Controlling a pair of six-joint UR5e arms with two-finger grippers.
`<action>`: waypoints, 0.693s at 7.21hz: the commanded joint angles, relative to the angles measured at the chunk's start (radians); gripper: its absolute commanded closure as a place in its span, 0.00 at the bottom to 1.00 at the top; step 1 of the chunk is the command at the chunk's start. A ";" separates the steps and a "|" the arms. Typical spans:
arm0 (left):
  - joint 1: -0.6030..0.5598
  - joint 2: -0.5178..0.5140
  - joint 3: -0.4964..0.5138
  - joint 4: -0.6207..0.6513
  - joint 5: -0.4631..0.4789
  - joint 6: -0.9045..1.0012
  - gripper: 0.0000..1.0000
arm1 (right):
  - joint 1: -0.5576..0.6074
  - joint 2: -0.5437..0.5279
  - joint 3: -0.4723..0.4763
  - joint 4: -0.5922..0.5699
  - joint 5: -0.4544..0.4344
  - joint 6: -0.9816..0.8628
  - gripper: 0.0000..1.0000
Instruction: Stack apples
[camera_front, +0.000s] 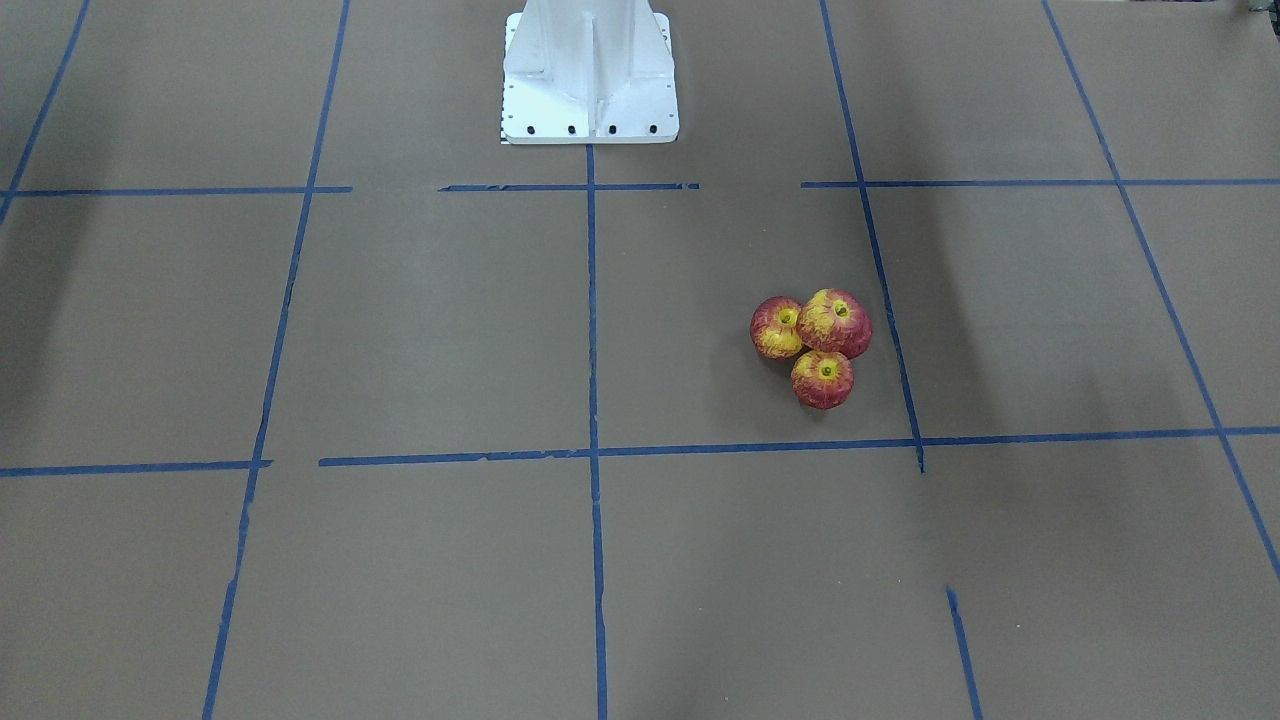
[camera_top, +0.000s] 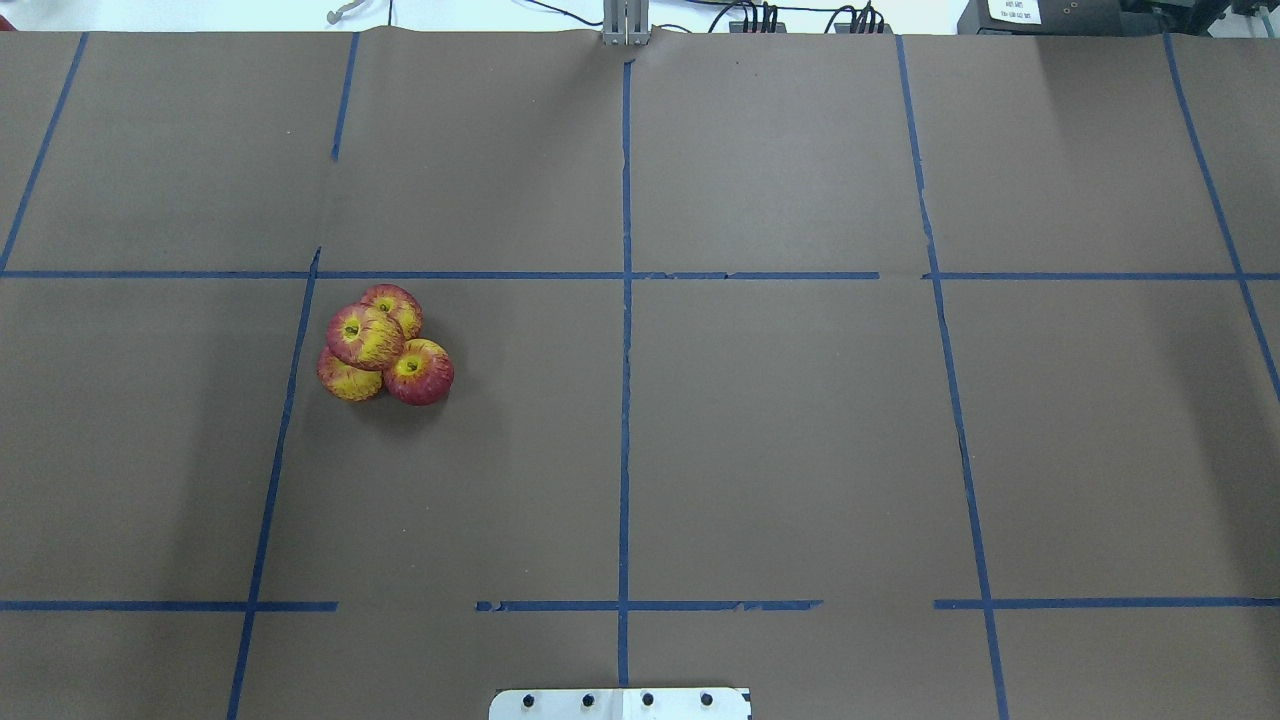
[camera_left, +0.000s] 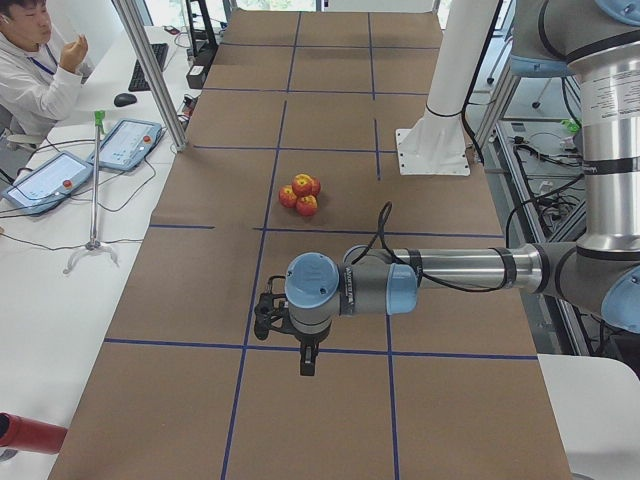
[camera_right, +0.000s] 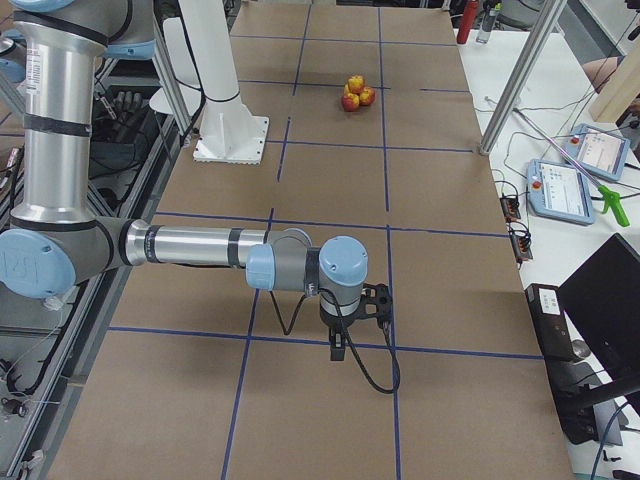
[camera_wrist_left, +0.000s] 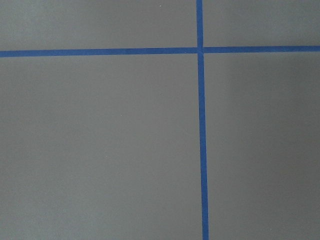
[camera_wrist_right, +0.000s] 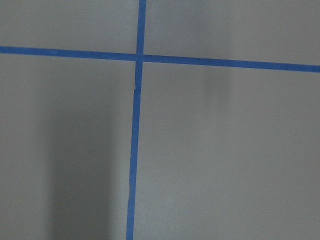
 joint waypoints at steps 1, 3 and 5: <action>0.002 -0.007 0.015 -0.029 0.001 0.000 0.00 | 0.000 0.000 0.000 0.000 0.000 0.000 0.00; 0.002 -0.021 0.004 -0.029 0.001 0.000 0.00 | 0.000 0.000 0.000 0.000 0.000 0.000 0.00; 0.002 -0.056 0.007 -0.020 0.001 -0.001 0.00 | 0.000 0.000 0.000 0.000 0.000 0.000 0.00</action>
